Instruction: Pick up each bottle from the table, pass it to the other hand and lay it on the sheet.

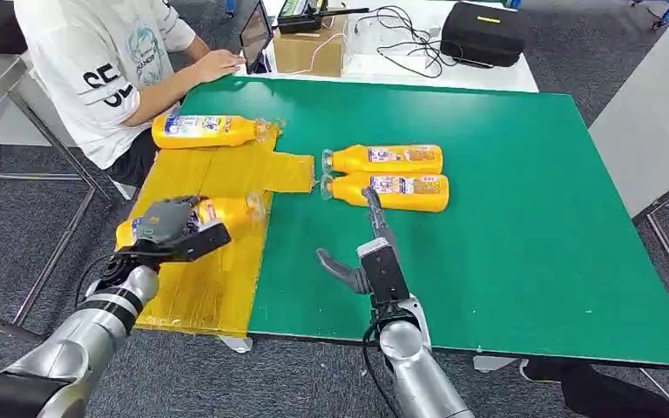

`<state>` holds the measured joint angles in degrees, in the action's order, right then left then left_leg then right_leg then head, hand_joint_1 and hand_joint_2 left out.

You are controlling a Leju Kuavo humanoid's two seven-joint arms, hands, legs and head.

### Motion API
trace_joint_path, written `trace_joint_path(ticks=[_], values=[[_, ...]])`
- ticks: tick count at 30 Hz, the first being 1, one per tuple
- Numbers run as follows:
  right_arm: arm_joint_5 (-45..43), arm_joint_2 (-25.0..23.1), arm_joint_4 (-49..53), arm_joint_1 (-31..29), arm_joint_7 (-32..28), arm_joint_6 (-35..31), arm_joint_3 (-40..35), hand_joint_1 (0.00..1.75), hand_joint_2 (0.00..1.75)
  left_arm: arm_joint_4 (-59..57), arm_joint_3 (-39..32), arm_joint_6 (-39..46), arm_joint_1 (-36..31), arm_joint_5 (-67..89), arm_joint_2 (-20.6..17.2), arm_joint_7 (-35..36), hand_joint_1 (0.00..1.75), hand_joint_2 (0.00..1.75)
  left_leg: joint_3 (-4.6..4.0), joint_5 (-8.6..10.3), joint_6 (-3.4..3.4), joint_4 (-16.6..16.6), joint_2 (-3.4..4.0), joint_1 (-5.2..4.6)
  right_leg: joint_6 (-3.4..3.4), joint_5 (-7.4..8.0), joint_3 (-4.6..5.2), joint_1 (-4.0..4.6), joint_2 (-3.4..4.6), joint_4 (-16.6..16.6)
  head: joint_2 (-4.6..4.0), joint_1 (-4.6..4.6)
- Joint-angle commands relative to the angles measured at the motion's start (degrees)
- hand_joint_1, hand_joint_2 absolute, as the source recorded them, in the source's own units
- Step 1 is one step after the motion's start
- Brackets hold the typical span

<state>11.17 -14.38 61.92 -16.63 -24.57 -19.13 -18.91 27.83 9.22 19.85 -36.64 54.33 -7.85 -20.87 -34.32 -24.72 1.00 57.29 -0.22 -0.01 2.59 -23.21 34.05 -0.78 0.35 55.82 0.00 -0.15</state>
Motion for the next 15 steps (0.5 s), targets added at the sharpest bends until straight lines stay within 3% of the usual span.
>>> trace_joint_path(ticks=[1, 11, 15], values=[[-0.62, 0.57, -2.51, -2.52, -0.20, 1.78, -0.80, 0.00, 1.75, -11.71, 7.20, -6.19, -2.27, 3.01, -5.30, 0.17, 1.75, 1.75, 0.18, -0.09, -0.05, -0.01, 0.10, 0.07, -0.07, -0.06, -0.16, 0.07, 0.07, -0.03, 0.00, 0.04], [-0.84, 0.62, -2.85, -2.57, -0.31, 2.56, -1.46, 0.00, 1.75, -12.66, 9.17, -8.26, -1.40, 5.90, -5.58, 1.83, 1.75, 1.75, 0.54, -0.06, -0.08, -0.12, 0.17, 0.00, -0.12, -0.01, -0.46, 0.01, 0.14, -0.05, 0.00, 0.02], [-1.09, 0.18, -4.62, -3.39, -0.56, 3.45, -2.63, 0.00, 1.75, -12.82, 10.05, -4.83, -0.53, 8.43, -5.39, 3.58, 1.75, 1.75, 0.79, -0.06, -0.07, -0.15, 0.22, -0.02, -0.08, 0.02, -0.70, -0.02, 0.21, -0.04, 0.00, 0.00]])
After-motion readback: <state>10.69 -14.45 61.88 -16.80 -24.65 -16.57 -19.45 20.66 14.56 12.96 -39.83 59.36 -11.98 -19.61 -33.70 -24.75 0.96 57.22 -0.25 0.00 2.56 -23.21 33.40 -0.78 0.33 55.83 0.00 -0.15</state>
